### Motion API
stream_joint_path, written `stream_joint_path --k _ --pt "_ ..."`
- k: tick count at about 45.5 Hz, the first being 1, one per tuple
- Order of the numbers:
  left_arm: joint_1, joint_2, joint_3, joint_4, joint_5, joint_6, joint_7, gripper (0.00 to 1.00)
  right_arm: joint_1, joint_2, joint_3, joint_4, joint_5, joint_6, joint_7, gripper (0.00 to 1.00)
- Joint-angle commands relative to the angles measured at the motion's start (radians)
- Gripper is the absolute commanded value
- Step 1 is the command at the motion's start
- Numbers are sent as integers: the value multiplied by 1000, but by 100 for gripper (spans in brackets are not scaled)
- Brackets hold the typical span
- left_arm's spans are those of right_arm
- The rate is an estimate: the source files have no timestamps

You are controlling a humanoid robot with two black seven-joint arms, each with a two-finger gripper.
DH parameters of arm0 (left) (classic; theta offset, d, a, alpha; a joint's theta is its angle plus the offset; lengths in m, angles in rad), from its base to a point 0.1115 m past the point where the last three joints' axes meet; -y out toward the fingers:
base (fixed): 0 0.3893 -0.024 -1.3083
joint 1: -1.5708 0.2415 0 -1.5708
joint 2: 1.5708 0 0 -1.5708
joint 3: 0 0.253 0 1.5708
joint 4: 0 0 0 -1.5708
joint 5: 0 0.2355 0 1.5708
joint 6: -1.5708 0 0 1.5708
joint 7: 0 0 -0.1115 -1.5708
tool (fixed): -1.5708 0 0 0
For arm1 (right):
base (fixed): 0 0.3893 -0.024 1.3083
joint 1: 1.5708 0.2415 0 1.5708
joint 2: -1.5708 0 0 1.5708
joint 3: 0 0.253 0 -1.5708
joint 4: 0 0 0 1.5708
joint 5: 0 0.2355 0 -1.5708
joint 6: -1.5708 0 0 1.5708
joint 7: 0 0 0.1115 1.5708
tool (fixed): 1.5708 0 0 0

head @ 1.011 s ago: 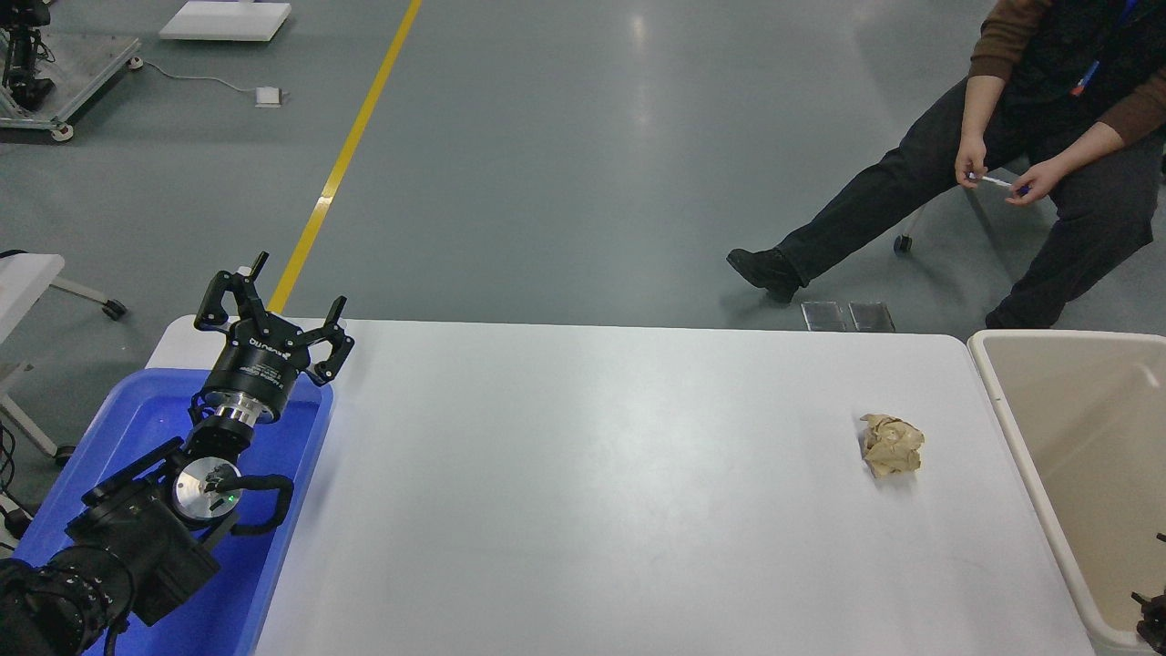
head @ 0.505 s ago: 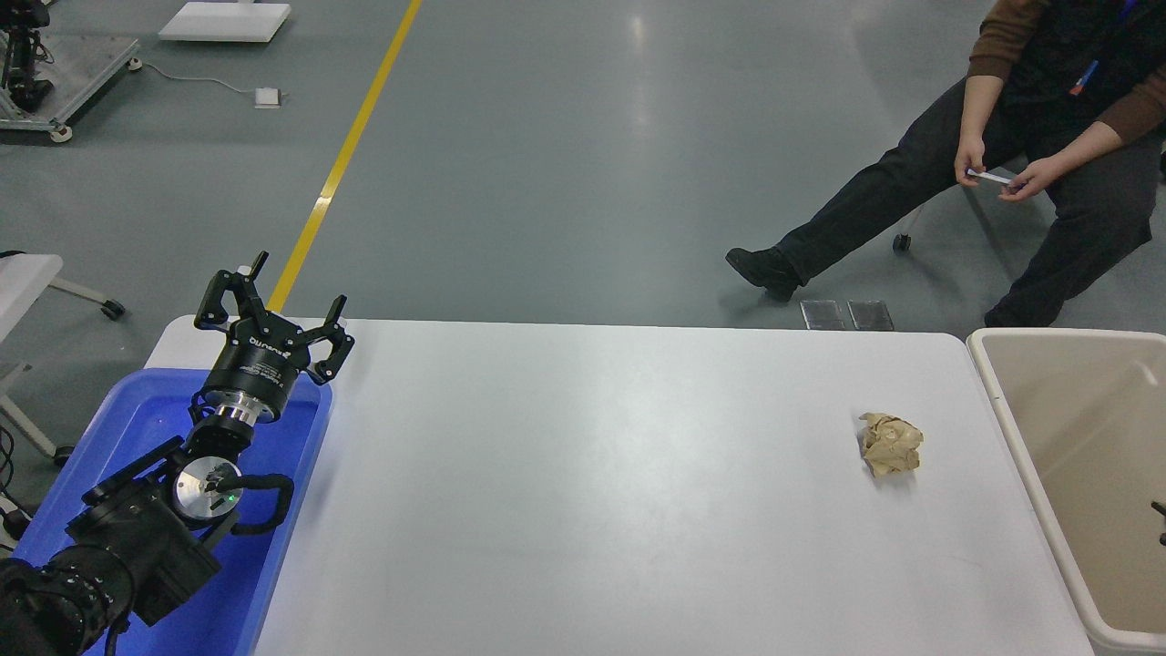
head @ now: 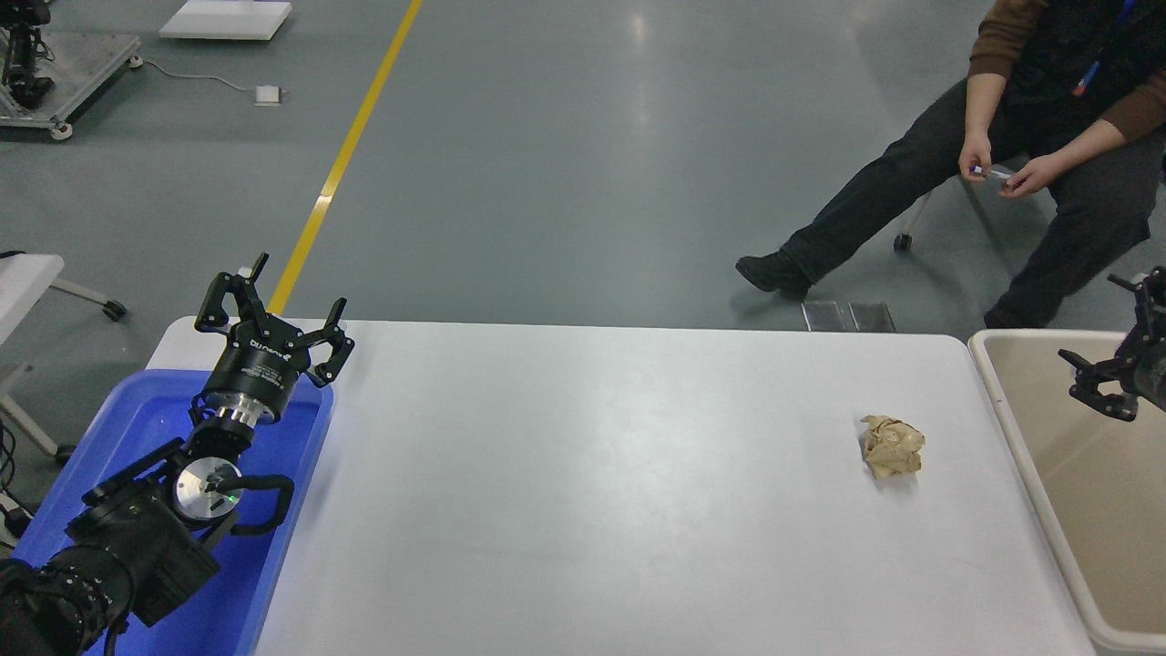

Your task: Dispose of the paper cup in the dustbin

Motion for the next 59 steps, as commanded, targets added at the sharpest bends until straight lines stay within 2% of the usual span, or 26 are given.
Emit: stream_joint_path --k 1,23,47,59 --pt "0 -2 0 0 0 0 -1 100 43 42 48 169 0 7 1 100" --pt "0 0 0 0 0 0 -1 100 40 283 77 174 0 18 6 100" --pt "0 0 0 0 0 0 -1 100 -28 498 212 156 1 32 66 100" --pt "0 0 -1 0 0 0 -1 100 -60 564 238 152 1 32 124 100"
